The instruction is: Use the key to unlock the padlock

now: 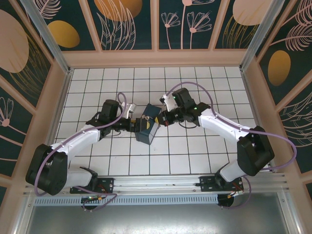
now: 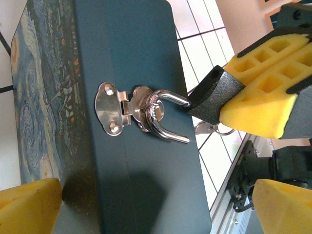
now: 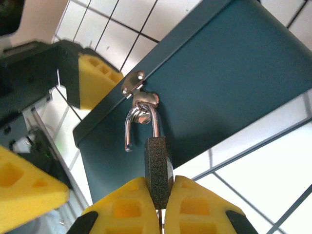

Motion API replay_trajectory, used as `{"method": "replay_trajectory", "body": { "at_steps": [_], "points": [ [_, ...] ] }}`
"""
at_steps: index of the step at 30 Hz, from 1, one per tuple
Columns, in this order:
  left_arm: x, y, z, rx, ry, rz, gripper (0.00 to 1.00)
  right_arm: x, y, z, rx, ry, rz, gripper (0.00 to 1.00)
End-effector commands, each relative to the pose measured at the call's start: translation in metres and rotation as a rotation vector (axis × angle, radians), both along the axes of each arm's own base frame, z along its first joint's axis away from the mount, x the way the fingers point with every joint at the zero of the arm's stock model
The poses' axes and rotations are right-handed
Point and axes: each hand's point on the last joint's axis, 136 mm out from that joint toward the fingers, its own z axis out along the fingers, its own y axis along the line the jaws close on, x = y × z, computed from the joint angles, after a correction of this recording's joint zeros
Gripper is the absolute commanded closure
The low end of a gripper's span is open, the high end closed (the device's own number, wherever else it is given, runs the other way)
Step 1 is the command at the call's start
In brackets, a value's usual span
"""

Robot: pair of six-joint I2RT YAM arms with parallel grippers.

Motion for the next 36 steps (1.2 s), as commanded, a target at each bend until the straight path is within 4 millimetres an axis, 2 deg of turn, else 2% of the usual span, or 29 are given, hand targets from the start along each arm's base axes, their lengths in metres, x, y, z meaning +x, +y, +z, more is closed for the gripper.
{"method": "replay_trajectory", "body": {
  "at_steps": [1, 7, 10, 13, 18, 22, 28, 32, 36],
  "points": [
    [-0.002, -0.011, 0.015, -0.082, -0.004, -0.021, 0.01, 0.000, 0.000, 0.023, 0.063, 0.094, -0.120, 1.00],
    [0.016, -0.004, 0.015, -0.057, 0.024, 0.116, 0.01, -0.002, -0.007, 0.030, 0.017, 0.056, -0.232, 1.00],
    [0.023, -0.004, 0.017, -0.042, 0.002, 0.144, 0.01, -0.011, -0.003, 0.031, 0.067, 0.074, -0.211, 1.00],
    [0.024, -0.006, 0.015, -0.039, 0.003, 0.128, 0.01, -0.003, -0.012, 0.030, 0.088, 0.098, -0.276, 1.00],
    [0.015, -0.027, 0.019, -0.089, 0.020, 0.068, 0.01, 0.001, -0.015, 0.026, 0.087, 0.152, -0.394, 1.00],
    [0.009, -0.041, 0.022, -0.109, 0.023, 0.033, 0.01, 0.000, -0.010, 0.028, 0.219, 0.198, -0.501, 1.00],
    [0.004, -0.049, 0.035, -0.192, 0.034, 0.010, 0.01, -0.003, -0.005, 0.035, 0.335, 0.169, -0.646, 1.00],
    [0.005, -0.051, 0.030, -0.197, 0.050, 0.001, 0.01, 0.004, -0.010, 0.031, 0.377, 0.123, -0.720, 1.00],
    [0.005, -0.053, 0.029, -0.223, 0.070, 0.004, 0.01, 0.011, -0.016, 0.036, 0.424, 0.084, -0.769, 1.00]
  ]
}}
